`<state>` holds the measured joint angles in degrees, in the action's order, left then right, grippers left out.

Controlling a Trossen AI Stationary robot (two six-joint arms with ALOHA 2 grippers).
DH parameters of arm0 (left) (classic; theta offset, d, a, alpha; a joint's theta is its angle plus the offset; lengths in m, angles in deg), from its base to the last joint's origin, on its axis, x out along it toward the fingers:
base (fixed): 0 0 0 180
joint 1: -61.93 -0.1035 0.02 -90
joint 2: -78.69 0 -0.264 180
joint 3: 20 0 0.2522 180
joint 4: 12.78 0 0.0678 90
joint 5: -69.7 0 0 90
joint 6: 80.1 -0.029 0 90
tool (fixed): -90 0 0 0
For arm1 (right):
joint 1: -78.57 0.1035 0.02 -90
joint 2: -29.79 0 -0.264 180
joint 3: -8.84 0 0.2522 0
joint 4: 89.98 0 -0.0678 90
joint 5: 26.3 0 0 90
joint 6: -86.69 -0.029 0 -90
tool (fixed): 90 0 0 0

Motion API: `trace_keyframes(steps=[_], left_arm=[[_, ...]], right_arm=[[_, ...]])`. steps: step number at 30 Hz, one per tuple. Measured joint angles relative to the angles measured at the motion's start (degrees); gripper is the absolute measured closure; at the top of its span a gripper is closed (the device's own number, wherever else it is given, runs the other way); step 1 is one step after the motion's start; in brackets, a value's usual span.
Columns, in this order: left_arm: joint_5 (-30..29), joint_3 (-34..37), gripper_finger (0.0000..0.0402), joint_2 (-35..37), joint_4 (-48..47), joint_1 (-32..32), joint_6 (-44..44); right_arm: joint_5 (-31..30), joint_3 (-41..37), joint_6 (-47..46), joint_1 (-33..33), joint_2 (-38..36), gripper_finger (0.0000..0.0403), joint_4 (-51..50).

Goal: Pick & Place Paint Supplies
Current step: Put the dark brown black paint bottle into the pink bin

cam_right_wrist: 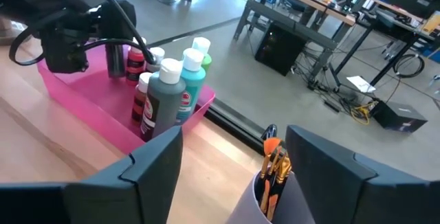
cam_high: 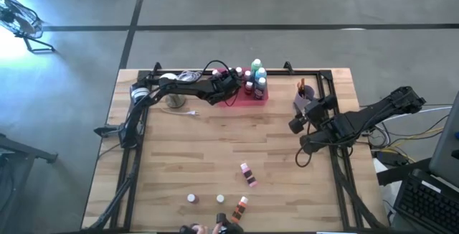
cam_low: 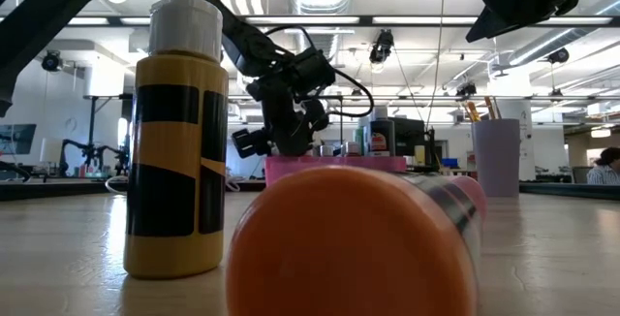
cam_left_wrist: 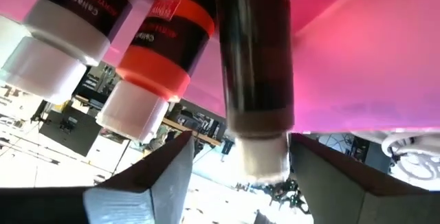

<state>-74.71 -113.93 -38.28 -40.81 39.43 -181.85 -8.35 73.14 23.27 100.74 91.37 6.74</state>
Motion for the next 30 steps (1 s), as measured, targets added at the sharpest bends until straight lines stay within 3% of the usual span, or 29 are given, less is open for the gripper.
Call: trace_keyframes(steps=[9, 21, 30], left_arm=[[-1.88, -1.9, 0.0152, 0.11, -0.68, 0.0, -0.27], [-1.61, -1.98, 0.0152, 0.11, -5.55, 0.1, 0.03], [-0.33, -1.98, 0.0152, 1.1, -7.38, 2.0, -0.19]], right_arm=[[0.02, 0.0, 0.02, 0.0, 0.0, 0.0141, 0.0], [0.0, 0.0, 0.04, 0.0, 0.0, 0.0173, 0.0], [0.02, 0.0, 0.22, 0.02, 0.0, 0.0172, -0.01]])
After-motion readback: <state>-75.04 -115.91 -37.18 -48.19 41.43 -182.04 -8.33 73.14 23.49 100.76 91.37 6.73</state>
